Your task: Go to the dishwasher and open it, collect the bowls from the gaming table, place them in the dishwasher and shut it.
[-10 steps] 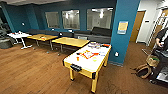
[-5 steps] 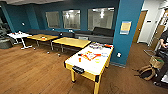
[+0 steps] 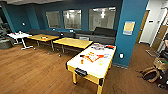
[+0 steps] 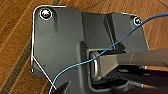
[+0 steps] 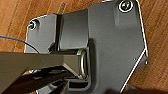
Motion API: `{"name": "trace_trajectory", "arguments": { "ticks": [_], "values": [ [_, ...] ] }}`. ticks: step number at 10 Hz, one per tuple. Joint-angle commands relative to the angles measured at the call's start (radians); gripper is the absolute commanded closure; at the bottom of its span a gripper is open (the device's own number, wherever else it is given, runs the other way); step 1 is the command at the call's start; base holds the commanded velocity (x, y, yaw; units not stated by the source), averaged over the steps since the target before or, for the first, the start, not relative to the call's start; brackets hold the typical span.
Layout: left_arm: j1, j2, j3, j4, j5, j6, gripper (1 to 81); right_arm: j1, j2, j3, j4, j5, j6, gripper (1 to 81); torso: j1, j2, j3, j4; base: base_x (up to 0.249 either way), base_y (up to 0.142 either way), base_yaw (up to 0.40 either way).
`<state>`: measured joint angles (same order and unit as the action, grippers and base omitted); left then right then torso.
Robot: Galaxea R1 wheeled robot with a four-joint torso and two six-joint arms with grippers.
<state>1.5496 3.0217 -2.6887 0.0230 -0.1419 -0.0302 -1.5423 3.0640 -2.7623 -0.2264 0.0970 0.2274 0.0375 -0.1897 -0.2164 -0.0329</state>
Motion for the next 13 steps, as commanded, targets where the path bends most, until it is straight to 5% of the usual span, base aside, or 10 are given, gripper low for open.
{"name": "trace_trajectory", "arguments": {
  "ticks": [1,13],
  "values": [
    [-0.036,-0.003,0.003,-0.002,0.051,0.0,1.0,0.046,0.003,0.003,-0.004,-0.049,-0.005,1.0,0.0,0.0,0.0,0.0,0.122,0.09,0.0],
    [-0.038,-0.001,0.004,-0.001,0.051,0.001,1.0,0.04,0.003,-0.002,-0.004,-0.046,-0.005,1.0,-0.001,0.0,0.0,0.0,0.158,0.091,0.0]
  ]
}}
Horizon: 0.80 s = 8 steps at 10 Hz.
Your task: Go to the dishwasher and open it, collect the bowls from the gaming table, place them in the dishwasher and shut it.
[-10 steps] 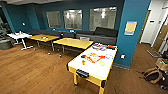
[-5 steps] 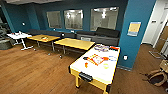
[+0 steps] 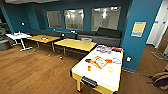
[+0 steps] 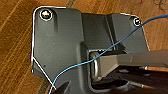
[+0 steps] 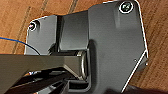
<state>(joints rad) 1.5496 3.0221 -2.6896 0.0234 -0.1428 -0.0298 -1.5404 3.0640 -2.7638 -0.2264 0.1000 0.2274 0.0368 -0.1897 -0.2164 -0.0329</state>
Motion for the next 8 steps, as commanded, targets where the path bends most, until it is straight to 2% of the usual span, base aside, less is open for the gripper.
{"name": "trace_trajectory", "arguments": {
  "ticks": [1,8],
  "values": [
    [-0.038,-0.002,0.005,-0.002,0.052,0.001,1.0,0.039,0.003,0.0,-0.004,-0.048,-0.005,1.0,0.0,0.0,0.0,0.0,0.214,0.102,0.0],
    [-0.038,0.002,0.004,-0.002,0.051,0.001,1.0,0.041,0.003,-0.002,-0.004,-0.048,-0.005,1.0,-0.001,0.0,0.0,0.0,0.214,0.102,0.0]
  ]
}}
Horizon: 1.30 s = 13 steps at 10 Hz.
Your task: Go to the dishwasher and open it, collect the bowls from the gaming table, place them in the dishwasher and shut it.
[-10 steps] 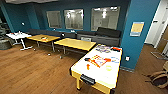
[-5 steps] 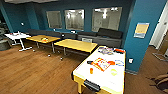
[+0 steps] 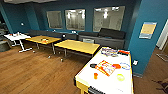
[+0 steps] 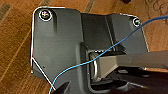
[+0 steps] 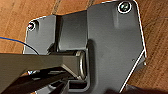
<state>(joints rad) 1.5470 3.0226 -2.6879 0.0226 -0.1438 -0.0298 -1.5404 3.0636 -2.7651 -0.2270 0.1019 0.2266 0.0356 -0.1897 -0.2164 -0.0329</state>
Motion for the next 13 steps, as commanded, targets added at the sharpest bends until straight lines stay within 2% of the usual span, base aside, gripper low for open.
{"name": "trace_trajectory", "arguments": {
  "ticks": [1,8,13],
  "values": [
    [-0.035,0.0,0.002,-0.001,0.052,0.001,1.0,0.042,0.003,0.0,-0.003,-0.051,-0.004,1.0,0.0,0.0,0.0,0.0,0.201,0.092,0.0],
    [-0.035,0.0,0.002,-0.001,0.052,0.001,1.0,0.042,0.003,0.003,-0.003,-0.051,-0.004,1.0,0.0,0.0,0.0,0.0,0.174,0.077,0.0],
    [-0.035,0.001,0.002,-0.001,0.053,-0.002,1.0,0.042,0.003,0.004,-0.003,-0.051,-0.004,1.0,0.0,0.001,0.0,0.0,0.034,0.0,0.0]
  ]
}}
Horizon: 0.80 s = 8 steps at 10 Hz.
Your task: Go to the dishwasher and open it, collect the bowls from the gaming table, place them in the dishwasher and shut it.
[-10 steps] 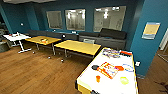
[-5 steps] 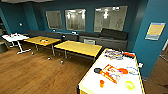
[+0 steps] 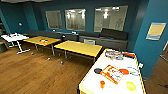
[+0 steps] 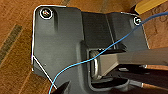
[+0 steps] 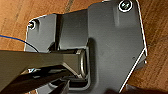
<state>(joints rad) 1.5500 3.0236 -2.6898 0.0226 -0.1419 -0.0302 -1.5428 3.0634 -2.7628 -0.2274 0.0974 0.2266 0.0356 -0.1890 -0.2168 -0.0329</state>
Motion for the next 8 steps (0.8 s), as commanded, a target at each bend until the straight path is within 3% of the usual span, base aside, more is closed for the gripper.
{"name": "trace_trajectory", "arguments": {
  "ticks": [1,5,8],
  "values": [
    [-0.038,0.002,0.004,-0.001,0.051,0.0,1.0,0.045,0.004,0.0,-0.003,-0.047,-0.004,1.0,0.0,0.0,0.0,0.0,0.0,0.0,0.0],
    [-0.04,0.002,0.004,0.011,0.051,-0.002,1.0,0.045,0.004,0.002,-0.003,-0.047,-0.004,1.0,0.0,0.0,0.0,0.0,0.0,0.0,0.0],
    [-0.04,0.0,0.005,0.011,0.051,-0.002,1.0,0.045,0.004,0.0,-0.001,-0.047,-0.004,1.0,0.0,0.0,0.0,0.0,0.0,0.0,-0.136]
  ]
}}
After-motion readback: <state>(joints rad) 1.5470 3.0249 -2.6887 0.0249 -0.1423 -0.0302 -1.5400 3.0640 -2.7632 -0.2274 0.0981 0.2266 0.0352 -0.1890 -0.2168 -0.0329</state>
